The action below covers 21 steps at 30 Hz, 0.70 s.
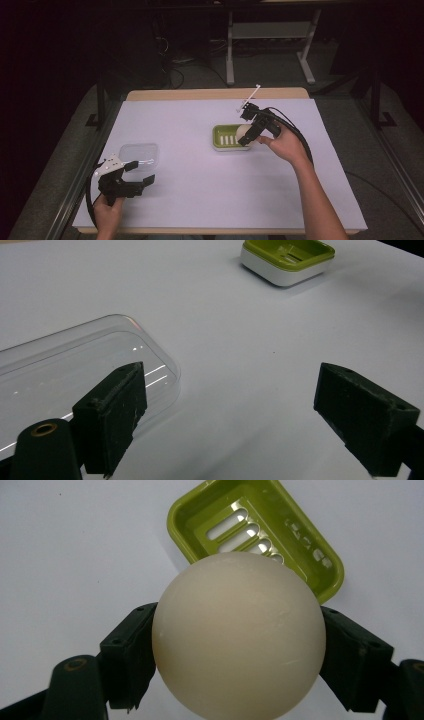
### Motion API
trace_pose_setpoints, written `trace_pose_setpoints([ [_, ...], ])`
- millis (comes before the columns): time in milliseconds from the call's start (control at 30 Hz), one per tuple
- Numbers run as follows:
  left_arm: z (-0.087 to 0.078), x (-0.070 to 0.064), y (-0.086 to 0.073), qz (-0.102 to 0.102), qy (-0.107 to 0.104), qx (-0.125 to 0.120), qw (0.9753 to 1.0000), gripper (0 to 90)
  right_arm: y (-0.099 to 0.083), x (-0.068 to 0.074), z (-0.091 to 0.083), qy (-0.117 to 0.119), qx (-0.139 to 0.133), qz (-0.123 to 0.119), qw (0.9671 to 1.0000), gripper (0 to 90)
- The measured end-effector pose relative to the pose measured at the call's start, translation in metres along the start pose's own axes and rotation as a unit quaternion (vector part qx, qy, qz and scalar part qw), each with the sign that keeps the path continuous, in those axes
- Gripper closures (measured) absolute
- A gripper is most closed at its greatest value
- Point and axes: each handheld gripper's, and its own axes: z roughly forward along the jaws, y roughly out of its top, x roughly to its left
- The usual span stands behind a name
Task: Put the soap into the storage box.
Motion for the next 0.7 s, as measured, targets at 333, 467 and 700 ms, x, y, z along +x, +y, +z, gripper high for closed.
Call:
trace_pose_setpoints([
  [333, -0.001, 0.0, 0.0, 0.003, 0.0, 0.002, 1.0, 12.9, 0.012, -0.002, -0.001, -0.005, 0.0, -0.001, 1.0, 22.9],
  [467, -0.001, 0.0, 0.0, 0.004, 0.0, 0.002, 1.0, 12.8, 0.014, -0.002, -0.001, -0.003, -0.001, 0.002, 1.0, 22.9],
  [700, -0.001, 0.0, 0.0, 0.002, 0.001, 0.001, 1.0, 12.8, 0.018, -0.004, 0.007, -0.004, 0.002, 0.006, 1.0, 22.9],
])
